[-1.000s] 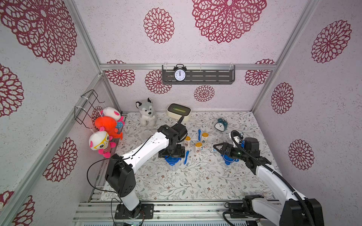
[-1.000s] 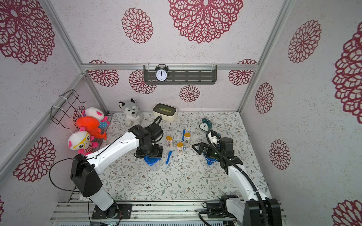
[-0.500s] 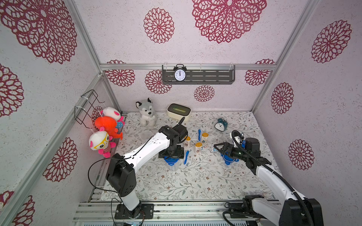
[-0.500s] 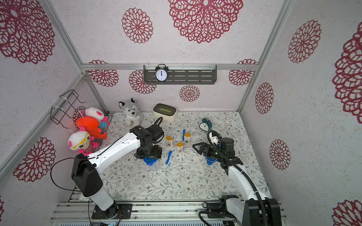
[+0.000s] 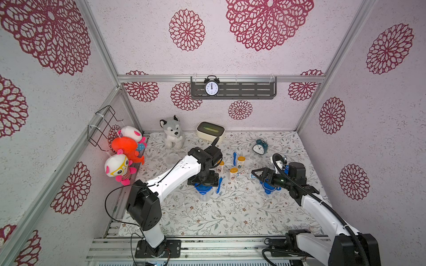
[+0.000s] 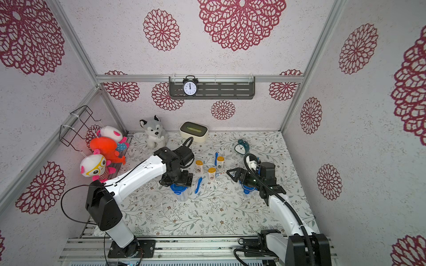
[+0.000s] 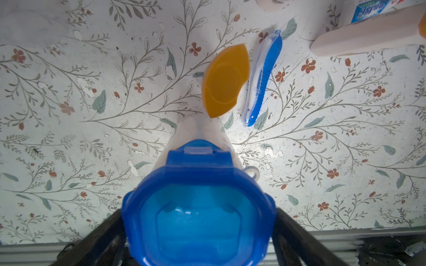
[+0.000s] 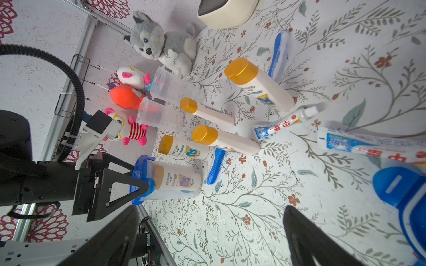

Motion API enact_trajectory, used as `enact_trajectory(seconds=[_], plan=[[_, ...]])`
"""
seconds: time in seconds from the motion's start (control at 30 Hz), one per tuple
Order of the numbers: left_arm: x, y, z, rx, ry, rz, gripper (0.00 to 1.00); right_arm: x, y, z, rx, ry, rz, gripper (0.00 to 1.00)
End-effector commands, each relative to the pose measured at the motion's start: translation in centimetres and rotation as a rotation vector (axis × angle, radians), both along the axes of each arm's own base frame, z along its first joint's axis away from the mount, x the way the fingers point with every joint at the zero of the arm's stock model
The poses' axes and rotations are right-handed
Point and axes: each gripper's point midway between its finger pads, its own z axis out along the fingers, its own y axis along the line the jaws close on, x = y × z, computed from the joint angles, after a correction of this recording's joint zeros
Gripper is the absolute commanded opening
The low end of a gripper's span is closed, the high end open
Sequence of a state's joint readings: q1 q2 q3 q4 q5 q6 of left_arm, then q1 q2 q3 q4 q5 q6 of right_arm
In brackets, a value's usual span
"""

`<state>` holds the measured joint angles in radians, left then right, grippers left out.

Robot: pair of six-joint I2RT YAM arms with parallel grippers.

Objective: Pack away toiletry kits
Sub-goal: Close the fastener on the container, then pick up the container from the center of the board.

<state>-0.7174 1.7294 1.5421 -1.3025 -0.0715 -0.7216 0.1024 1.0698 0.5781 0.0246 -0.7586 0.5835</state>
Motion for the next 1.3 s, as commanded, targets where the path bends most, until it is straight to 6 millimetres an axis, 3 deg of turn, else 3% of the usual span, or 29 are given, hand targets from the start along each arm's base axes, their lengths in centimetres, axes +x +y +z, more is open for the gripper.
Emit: enact_trajectory(seconds=[0.0,0.2,0.4,0.57,0.77,1.07,1.27], plan=[[-0.5,-0.7,-1.5,-0.001,0.032,-0.014,0.98,0.2,-0.3,1.4,-0.014,-0.060,-0.002,0.99],[-1.0,-0.1,-2.6,0.027,0.052,-0.005,0.99,0.2,-0.4,1.4,-0.018,-0.064,-0.006,0.99],[-1.3,2.5,-1.0,0.072,0.025,0.025,0.92,0.3,-0.5,1.4,-0.031,-0.067,-0.013,0.99],[-2.0,6.7,1.9,0.100,-0.025,0.104,0.91,0.4,-0.7,1.1,-0.035,-0.060,-0.020,0.99],[-3.0,12.8,3.5,0.120,-0.066,0.231,0.88,0.6,-0.8,1.0,-0.036,-0.056,-0.022,0.99],[-2.5,22.5,2.7,0.189,-0.052,0.418,0.89,0.5,-0.9,1.2,-0.036,-0.062,-0.023,0.99],[-0.9,25.4,1.1,0.188,-0.054,0.492,0.88,0.5,-1.0,1.2,-0.040,-0.065,-0.025,0.99]])
